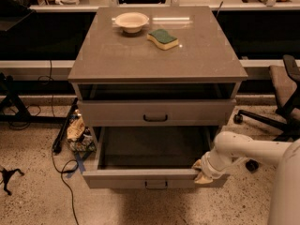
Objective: Open middle drawer
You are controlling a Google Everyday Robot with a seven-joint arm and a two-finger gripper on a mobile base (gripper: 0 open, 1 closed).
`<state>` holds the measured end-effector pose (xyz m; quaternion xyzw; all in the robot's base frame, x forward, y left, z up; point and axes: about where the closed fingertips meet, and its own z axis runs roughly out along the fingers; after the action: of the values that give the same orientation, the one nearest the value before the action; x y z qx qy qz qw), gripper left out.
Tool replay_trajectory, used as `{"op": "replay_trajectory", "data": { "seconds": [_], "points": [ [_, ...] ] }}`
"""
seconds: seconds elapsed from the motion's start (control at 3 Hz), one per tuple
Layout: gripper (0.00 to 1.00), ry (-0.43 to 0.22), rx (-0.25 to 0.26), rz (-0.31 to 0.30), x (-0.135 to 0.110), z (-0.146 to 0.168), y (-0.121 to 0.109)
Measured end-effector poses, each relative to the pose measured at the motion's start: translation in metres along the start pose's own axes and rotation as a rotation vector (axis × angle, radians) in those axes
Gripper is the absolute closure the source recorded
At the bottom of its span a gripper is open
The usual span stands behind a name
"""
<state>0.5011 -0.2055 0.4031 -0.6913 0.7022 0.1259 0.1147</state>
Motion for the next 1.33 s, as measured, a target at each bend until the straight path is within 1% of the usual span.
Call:
{"op": "replay_trajectory", "data": {
  "seconds": [0.33, 0.67, 1.0, 1.33],
  "points": [
    [0.95, 0.002, 0.002, 0.015, 0.002, -0.002, 0.018],
    [1.0, 0.001, 0.002, 0.015, 0.002, -0.002, 0.018],
    [1.0, -0.041, 0.025, 0.067, 0.013, 0.005, 0.05],
    [0.96, -0.041, 0.025, 0.067, 0.01, 0.001, 0.049]
  ]
}}
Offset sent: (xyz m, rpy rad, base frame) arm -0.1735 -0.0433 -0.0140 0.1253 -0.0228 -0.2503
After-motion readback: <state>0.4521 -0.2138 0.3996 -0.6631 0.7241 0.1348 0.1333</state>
